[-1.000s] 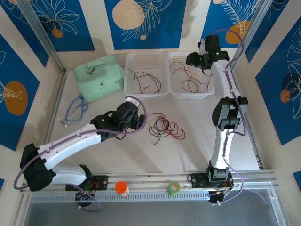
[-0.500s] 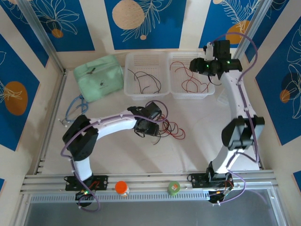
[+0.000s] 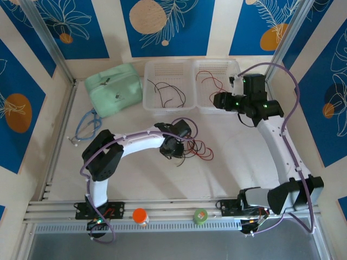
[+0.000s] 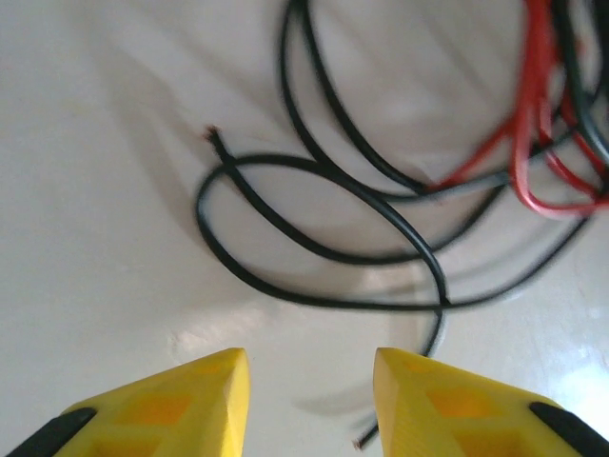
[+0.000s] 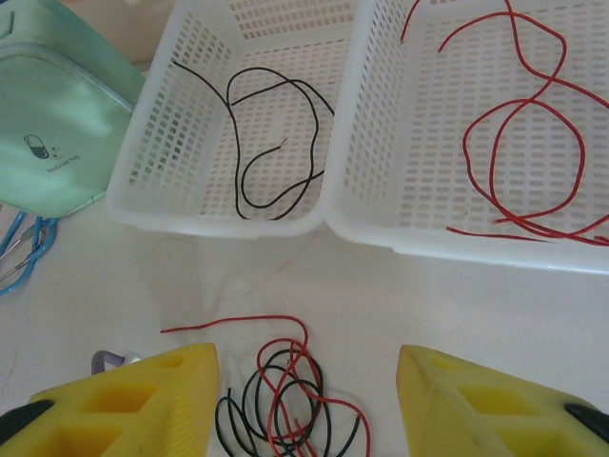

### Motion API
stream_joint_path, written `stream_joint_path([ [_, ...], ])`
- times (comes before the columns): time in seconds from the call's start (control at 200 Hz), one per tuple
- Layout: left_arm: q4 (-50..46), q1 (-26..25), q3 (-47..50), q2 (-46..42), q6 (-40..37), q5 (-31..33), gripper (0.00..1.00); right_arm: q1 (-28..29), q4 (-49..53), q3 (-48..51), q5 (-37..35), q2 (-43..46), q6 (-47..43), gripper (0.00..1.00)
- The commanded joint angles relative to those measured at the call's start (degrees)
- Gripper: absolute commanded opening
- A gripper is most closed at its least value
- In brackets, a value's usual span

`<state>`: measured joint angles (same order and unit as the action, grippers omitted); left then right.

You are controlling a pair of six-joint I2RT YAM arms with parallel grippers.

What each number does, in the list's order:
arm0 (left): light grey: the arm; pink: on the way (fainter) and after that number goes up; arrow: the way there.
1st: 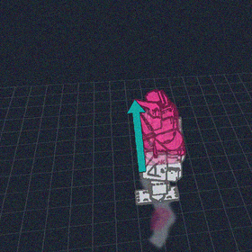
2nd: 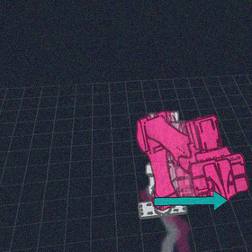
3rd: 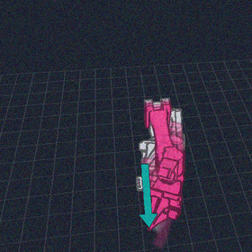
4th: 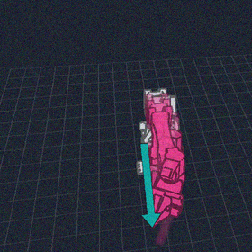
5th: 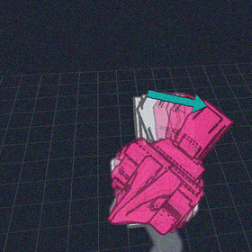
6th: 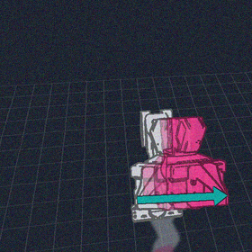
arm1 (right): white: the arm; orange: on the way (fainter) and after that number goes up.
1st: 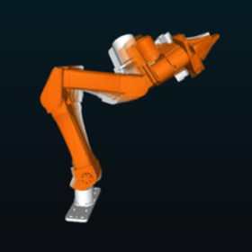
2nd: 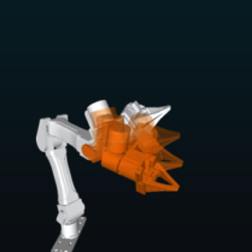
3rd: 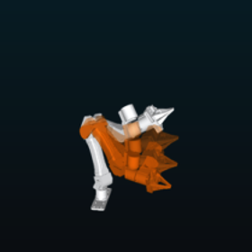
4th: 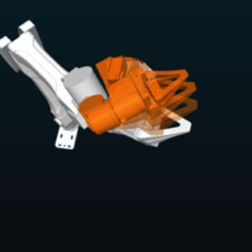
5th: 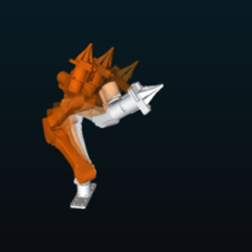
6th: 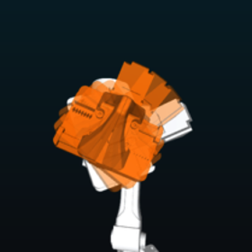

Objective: Untangle the cables

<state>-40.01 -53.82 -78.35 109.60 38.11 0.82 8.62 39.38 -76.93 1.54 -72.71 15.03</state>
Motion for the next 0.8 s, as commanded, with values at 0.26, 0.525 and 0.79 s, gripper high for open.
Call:
stream_joint_path([
  [0.26, -11.13, -3.92, -4.33, 2.83, -12.20, -2.44, 0.40, 0.17, 1.00, 2.03, -0.55, 5.14, 0.63, 0.52],
  [0.525, -9.83, -4.01, -6.37, 6.70, -16.49, -2.84, 0.40, 0.21, 2.58, 3.37, -1.58, 8.36, 0.88, 0.52],
  [0.79, -8.78, -4.14, -7.35, 9.88, -19.03, -3.76, 0.39, 0.17, 3.11, 3.80, -2.16, 8.98, 0.85, 0.52],
])
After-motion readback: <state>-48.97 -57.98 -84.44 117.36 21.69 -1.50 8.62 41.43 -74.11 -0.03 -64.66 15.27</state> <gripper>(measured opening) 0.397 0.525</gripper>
